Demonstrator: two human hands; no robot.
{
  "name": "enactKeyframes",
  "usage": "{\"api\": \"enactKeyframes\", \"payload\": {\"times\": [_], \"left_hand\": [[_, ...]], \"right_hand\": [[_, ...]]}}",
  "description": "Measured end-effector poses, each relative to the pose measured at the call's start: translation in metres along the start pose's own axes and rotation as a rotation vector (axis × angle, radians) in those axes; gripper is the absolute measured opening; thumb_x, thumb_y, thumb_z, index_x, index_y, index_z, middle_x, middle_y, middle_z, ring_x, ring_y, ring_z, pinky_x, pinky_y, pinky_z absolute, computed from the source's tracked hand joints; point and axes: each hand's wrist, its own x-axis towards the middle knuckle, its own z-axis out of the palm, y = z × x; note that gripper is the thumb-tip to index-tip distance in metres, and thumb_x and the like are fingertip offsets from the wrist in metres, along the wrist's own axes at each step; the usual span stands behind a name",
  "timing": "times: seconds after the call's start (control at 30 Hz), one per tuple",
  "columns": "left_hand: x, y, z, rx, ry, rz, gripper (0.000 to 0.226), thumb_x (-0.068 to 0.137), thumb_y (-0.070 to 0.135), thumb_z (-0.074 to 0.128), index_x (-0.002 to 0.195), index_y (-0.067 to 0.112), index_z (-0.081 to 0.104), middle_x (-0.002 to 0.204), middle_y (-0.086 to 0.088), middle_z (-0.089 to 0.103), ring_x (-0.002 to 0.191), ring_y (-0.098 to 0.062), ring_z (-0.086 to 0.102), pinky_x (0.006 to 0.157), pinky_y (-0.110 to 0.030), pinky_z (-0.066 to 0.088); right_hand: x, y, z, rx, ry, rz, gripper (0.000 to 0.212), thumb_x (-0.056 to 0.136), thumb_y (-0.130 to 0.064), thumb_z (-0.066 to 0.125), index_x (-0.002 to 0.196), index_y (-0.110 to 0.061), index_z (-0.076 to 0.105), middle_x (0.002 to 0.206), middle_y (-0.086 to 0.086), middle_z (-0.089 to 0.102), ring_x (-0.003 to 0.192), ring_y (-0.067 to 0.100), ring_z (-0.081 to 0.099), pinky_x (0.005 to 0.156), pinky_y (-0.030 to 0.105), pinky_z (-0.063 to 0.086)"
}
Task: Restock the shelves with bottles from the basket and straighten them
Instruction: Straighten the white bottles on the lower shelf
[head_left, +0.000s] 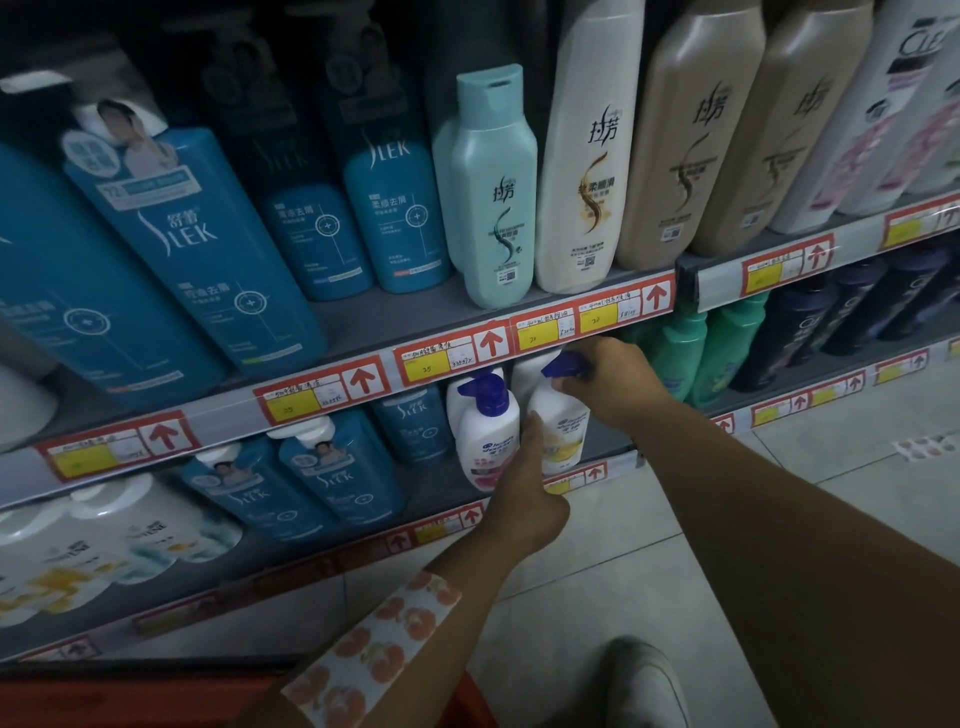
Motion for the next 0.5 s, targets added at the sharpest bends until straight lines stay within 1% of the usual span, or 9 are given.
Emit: {"api": "enactKeyframes", "payload": {"times": [0.03,0.1,0.13,0.17,0.2,0.3,0.33,0.4,0.5], "left_hand": [[0.0035,-0.0048,0.0007,-0.002,0.033,0.0,0.091,0.094,-0.003,0.06,0.157,0.038,0.008,0.148,0.023,0.024,0.132,0.002,0.029,0.094,-0.009,0.03],[0.0029,-0.0074,0.0012,0.035,0.069,0.011,0.089,0.094,-0.004,0.057,0.158,0.035,0.01,0.154,0.016,0.029,0.131,0.002,0.04,0.09,-0.001,0.03],[0.0018,-0.0049,0.0012,-0.008,0.048,-0.018,0.088,0.095,-0.004,0.057,0.158,0.035,0.011,0.151,0.018,0.028,0.123,0.009,0.04,0.084,0.005,0.032],[0.0053,-0.0101,0.0001,0.045,0.011,-0.007,0.088,0.095,-0.005,0.059,0.157,0.036,0.011,0.147,0.021,0.026,0.116,0.012,0.036,0.079,0.007,0.032],[-0.0003,-0.0033,-0.0012,-0.004,-0.003,-0.023,0.089,0.095,-0.005,0.06,0.156,0.037,0.011,0.146,0.022,0.024,0.115,0.013,0.033,0.079,0.007,0.032],[0.0015,-0.0086,0.0009,0.095,0.017,0.037,0.093,0.093,-0.004,0.061,0.156,0.04,0.009,0.154,0.019,0.023,0.134,0.0,0.033,0.089,0.0,0.035],[0.0006,-0.007,0.0009,0.063,0.03,0.045,0.093,0.093,-0.003,0.062,0.156,0.041,0.01,0.155,0.017,0.025,0.135,-0.003,0.036,0.09,-0.002,0.036],[0.003,-0.0087,0.0013,-0.017,0.016,0.025,0.09,0.094,-0.001,0.064,0.154,0.044,0.014,0.151,0.021,0.029,0.126,-0.001,0.04,0.085,-0.003,0.041],[0.0046,-0.0076,0.0017,-0.095,0.026,0.017,0.081,0.094,0.005,0.065,0.148,0.047,0.022,0.149,0.021,0.035,0.128,-0.008,0.045,0.098,-0.015,0.047]], "right_hand": [[-0.0002,0.0011,-0.0006,0.005,0.002,-0.002,0.041,0.087,-0.019,0.077,0.126,-0.015,0.064,0.122,0.005,0.067,0.102,0.016,0.054,0.089,0.028,0.042],[-0.0011,0.0026,-0.0019,0.011,0.0,-0.003,0.043,0.086,-0.019,0.078,0.126,-0.015,0.065,0.121,0.005,0.068,0.103,0.016,0.056,0.088,0.028,0.043],[-0.001,0.0033,-0.0023,0.015,-0.001,-0.002,0.044,0.085,-0.018,0.079,0.127,-0.015,0.065,0.121,0.005,0.068,0.103,0.016,0.057,0.087,0.028,0.043],[-0.0013,0.0039,-0.0026,0.021,-0.003,-0.002,0.045,0.085,-0.018,0.08,0.127,-0.015,0.065,0.121,0.004,0.068,0.104,0.016,0.057,0.087,0.028,0.044],[-0.0015,0.0041,-0.0027,0.027,-0.006,0.0,0.046,0.084,-0.018,0.08,0.128,-0.015,0.064,0.121,0.004,0.068,0.104,0.016,0.057,0.086,0.028,0.044],[-0.001,0.0036,-0.0023,0.036,-0.006,0.001,0.046,0.084,-0.017,0.08,0.127,-0.015,0.064,0.12,0.004,0.068,0.104,0.016,0.057,0.086,0.028,0.044],[-0.0005,0.0038,-0.0021,0.041,-0.005,0.003,0.045,0.085,-0.017,0.08,0.126,-0.015,0.064,0.119,0.004,0.068,0.104,0.016,0.058,0.086,0.028,0.044],[-0.0011,0.003,-0.0019,0.043,-0.004,0.005,0.042,0.085,-0.016,0.079,0.125,-0.015,0.064,0.117,0.003,0.068,0.104,0.017,0.058,0.086,0.028,0.044],[-0.001,0.0027,-0.0002,0.026,-0.002,0.001,0.045,0.085,-0.017,0.079,0.127,-0.015,0.062,0.117,0.002,0.066,0.104,0.016,0.056,0.086,0.028,0.044]]}}
